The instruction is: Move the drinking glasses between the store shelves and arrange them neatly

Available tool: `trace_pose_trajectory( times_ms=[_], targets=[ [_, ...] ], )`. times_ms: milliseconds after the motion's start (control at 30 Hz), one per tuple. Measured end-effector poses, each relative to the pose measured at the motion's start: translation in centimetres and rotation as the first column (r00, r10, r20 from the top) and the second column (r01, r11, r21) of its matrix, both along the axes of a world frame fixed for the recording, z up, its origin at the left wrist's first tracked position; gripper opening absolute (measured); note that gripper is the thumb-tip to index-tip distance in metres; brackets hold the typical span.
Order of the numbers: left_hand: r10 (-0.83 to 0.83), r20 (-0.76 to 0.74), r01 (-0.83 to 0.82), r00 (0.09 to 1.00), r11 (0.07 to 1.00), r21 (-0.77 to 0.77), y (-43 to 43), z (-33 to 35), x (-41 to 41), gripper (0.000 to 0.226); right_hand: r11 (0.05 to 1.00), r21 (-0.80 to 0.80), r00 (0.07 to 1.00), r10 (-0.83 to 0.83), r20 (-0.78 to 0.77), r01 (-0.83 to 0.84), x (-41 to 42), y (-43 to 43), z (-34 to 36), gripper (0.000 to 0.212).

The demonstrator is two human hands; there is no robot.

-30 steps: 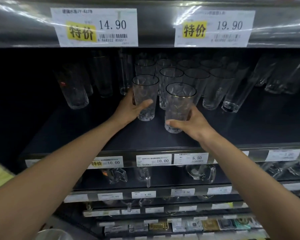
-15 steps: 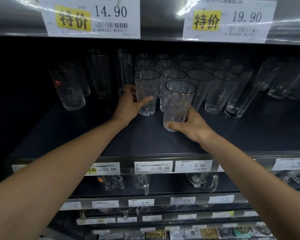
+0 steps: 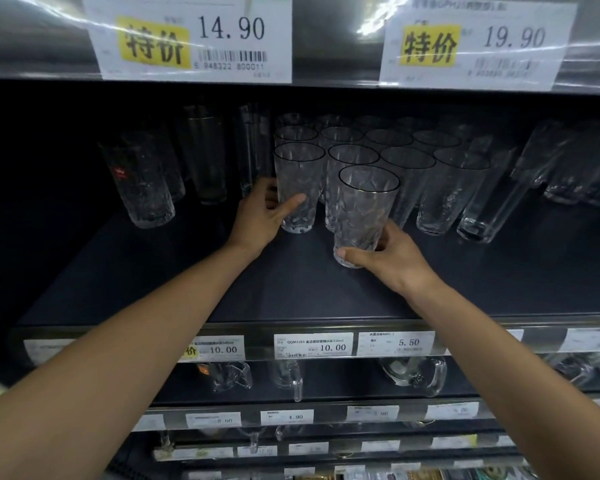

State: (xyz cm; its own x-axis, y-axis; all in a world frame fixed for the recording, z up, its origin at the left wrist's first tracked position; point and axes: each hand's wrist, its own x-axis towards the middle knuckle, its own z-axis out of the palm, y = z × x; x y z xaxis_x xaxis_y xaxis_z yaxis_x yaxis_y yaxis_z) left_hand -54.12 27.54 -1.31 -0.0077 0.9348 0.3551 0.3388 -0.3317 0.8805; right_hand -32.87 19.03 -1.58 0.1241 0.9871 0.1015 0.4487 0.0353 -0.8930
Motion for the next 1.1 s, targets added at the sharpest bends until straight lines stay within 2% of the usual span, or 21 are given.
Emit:
trace_pose_trajectory(
  times_ms=[267, 500, 633, 1100],
  targets=[
    [-0.003, -0.01, 0.003, 1.0, 1.0, 0.009, 0.33, -0.34, -0.09, 0.045, 1.0, -0.014, 0.999, -0.007, -0.033, 0.006, 0.29, 0.17, -0.19, 0.077],
    [0.009, 0.006, -0.009, 1.0, 1.0, -0.002, 0.51, -0.52, -0.07, 0.038, 1.0, 0.004, 0.999, 0.016, -0.047, -0.016, 0.34, 0.19, -0.23, 0.06],
    [0.014, 0.006, -0.014, 1.0, 1.0, 0.001, 0.69, -0.65, -0.03, 0.032, 1.0, 0.006, 0.999, 0.015, -0.041, -0.014, 0.42, 0.42, -0.36, 0.064],
    [0.015, -0.024, -0.015, 1.0, 1.0, 0.006, 0.84, -0.68, -0.23, 0.042, 1.0, 0.012, 1.0, 0.006, -0.029, -0.005, 0.26, 0.19, -0.13, 0.064]
  ],
)
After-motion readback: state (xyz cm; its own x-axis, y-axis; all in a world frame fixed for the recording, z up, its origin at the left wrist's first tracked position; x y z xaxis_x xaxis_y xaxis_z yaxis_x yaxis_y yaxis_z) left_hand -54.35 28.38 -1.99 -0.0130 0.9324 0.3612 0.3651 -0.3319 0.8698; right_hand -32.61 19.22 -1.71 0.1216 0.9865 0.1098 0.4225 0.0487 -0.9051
